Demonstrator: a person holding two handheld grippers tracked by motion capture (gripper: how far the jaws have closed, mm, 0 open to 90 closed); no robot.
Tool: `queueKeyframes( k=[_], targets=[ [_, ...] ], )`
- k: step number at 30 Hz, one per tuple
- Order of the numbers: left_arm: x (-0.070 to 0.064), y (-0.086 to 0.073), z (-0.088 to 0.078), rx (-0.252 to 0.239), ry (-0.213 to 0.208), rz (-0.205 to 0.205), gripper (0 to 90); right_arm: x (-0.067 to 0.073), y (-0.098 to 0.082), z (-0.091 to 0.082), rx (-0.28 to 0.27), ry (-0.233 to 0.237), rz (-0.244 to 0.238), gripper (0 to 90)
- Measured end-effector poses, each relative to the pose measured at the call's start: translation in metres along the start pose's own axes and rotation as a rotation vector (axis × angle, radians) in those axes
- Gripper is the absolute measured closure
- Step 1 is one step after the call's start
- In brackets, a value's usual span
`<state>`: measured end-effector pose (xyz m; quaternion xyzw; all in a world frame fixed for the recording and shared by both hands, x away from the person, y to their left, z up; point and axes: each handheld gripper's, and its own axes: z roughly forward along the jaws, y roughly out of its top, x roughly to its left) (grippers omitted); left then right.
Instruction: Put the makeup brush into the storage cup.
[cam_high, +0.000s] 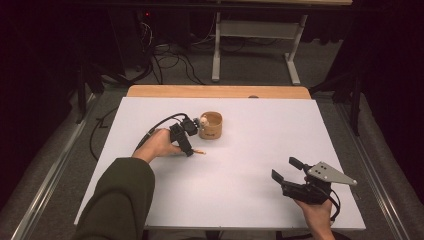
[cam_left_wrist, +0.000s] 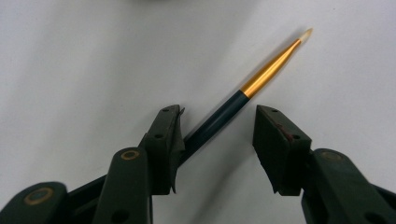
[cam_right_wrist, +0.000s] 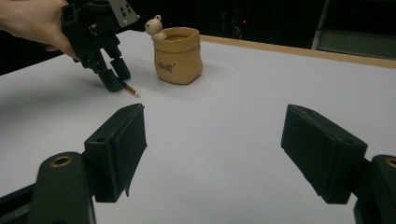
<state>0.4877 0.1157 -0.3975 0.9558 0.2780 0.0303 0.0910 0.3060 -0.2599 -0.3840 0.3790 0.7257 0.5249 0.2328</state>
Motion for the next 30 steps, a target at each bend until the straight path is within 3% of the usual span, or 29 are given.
queueKeyframes(
  k=[30],
  targets=[
    [-0.0024, 0.0005, -0.0017, 0.027, -0.016, 0.016, 68.9, 0.0009, 0.0001, 0.0004, -0.007, 0.01, 0.001, 23.5]
  ],
)
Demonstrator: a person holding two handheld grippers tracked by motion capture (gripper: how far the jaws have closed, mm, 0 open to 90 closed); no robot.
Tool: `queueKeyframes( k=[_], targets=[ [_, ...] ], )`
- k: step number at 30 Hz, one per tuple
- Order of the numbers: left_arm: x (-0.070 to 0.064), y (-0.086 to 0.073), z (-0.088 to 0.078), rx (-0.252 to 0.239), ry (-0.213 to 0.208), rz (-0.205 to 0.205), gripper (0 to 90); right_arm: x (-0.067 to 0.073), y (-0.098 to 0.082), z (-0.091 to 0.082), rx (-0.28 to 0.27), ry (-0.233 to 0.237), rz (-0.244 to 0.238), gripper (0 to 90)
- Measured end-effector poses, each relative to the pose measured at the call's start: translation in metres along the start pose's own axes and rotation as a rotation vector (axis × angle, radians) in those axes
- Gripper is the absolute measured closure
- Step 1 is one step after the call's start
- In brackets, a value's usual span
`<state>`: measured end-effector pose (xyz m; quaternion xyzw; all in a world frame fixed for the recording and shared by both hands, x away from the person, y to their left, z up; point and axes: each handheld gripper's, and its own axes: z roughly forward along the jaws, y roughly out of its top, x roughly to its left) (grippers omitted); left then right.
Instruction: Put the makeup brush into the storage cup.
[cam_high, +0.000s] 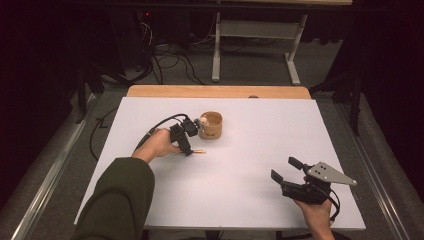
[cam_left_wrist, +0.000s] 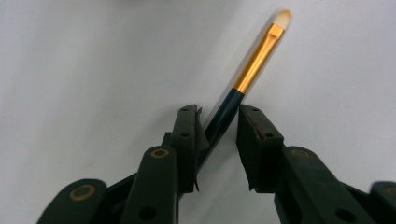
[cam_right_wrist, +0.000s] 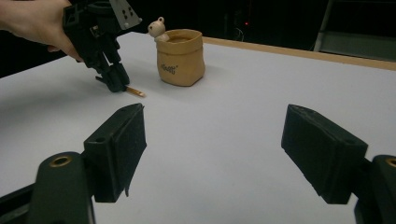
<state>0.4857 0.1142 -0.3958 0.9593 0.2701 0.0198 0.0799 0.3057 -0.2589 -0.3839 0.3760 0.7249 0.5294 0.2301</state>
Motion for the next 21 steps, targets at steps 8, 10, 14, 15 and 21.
queueKeyframes(
  k=[8, 10, 14, 15, 21],
  targets=[
    [-0.0024, 0.0011, 0.0, 0.012, 0.002, 0.003, 74.2, 0.0013, -0.0001, 0.0007, 0.008, -0.002, -0.004, 23.6],
    [-0.0024, 0.0011, 0.0, 0.012, 0.001, 0.003, 74.8, 0.0008, -0.0001, 0.0008, 0.006, -0.001, -0.007, 23.5],
    [-0.0022, 0.0008, -0.0002, 0.019, -0.003, 0.003, 79.7, 0.001, -0.0001, 0.0012, 0.009, 0.001, -0.007, 23.6],
    [-0.0023, 0.0007, -0.0002, 0.02, -0.003, 0.003, 80.9, 0.001, 0.0, 0.0013, 0.01, 0.001, -0.011, 23.6],
    [-0.0028, 0.0013, -0.0001, 0.027, -0.001, 0.008, 82.1, 0.0009, -0.0001, 0.0012, 0.009, 0.002, -0.009, 23.6]
  ],
)
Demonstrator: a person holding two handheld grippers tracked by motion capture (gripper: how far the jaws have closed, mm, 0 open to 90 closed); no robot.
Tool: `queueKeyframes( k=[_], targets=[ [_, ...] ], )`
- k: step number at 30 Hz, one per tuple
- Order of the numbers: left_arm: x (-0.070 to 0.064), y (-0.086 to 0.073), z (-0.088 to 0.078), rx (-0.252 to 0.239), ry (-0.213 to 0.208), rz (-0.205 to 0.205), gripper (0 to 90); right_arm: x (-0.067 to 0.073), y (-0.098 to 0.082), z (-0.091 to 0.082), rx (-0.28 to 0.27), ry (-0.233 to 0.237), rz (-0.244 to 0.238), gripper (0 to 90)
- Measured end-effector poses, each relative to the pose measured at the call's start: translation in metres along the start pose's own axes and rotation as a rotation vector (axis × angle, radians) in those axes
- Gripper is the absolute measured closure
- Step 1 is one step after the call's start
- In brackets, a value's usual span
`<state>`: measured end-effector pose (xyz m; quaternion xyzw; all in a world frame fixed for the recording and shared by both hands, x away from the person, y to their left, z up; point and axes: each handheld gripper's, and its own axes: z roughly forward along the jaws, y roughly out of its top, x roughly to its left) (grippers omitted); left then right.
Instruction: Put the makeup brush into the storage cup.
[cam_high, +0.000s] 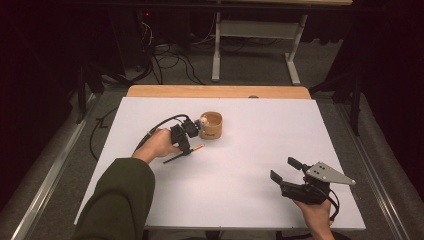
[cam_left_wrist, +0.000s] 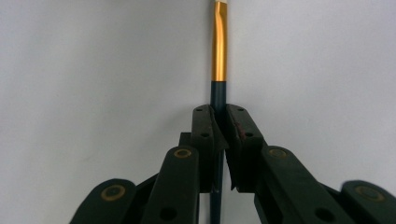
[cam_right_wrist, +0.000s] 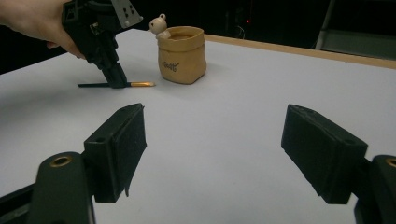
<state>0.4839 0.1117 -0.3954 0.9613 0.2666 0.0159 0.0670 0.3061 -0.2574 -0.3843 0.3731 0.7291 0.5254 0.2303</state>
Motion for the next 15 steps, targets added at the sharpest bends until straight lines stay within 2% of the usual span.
queueKeyframes(
  k=[7, 15],
  targets=[
    [-0.0007, 0.0013, -0.0004, 0.016, 0.005, 0.022, 82.2, 0.0001, 0.0, 0.0001, 0.002, -0.001, -0.002, 23.6],
    [-0.0002, 0.0011, -0.0004, 0.014, 0.003, 0.022, 82.4, 0.0003, 0.0, 0.0, 0.004, -0.001, 0.002, 23.7]
  ],
)
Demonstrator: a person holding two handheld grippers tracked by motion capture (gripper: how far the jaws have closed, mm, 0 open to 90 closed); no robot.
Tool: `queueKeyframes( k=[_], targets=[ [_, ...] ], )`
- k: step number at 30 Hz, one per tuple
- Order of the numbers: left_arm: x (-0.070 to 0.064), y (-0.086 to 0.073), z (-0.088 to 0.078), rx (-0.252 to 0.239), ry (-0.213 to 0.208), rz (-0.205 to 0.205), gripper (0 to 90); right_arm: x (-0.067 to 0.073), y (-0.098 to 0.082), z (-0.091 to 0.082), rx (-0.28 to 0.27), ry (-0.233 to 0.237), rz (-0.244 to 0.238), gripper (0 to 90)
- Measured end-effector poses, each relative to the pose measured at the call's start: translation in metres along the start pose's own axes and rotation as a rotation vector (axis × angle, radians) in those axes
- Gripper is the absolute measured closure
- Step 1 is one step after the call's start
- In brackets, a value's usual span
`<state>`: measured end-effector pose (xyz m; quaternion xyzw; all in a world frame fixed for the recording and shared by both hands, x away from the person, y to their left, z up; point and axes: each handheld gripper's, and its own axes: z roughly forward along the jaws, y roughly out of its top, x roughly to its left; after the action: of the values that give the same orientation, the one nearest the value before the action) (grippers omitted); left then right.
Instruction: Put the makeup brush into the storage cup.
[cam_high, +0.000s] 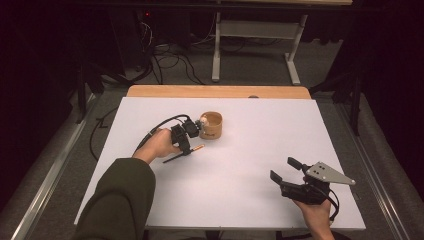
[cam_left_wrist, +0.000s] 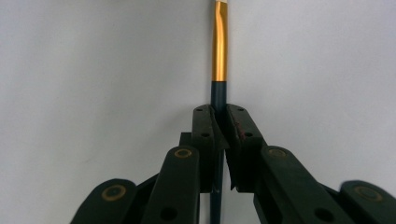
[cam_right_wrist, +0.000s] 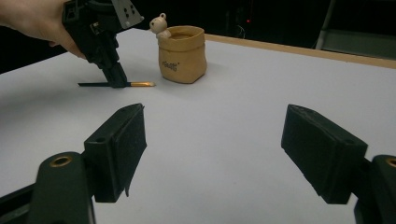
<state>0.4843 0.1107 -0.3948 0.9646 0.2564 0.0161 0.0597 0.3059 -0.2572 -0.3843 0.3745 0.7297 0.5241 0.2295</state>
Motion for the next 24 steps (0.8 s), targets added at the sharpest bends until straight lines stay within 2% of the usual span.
queueKeyframes(
  k=[24],
  targets=[
    [-0.0003, -0.0014, -0.0001, -0.013, -0.001, -0.004, 82.6, -0.0003, 0.0, 0.0002, 0.001, 0.003, -0.004, 23.7]
  ],
)
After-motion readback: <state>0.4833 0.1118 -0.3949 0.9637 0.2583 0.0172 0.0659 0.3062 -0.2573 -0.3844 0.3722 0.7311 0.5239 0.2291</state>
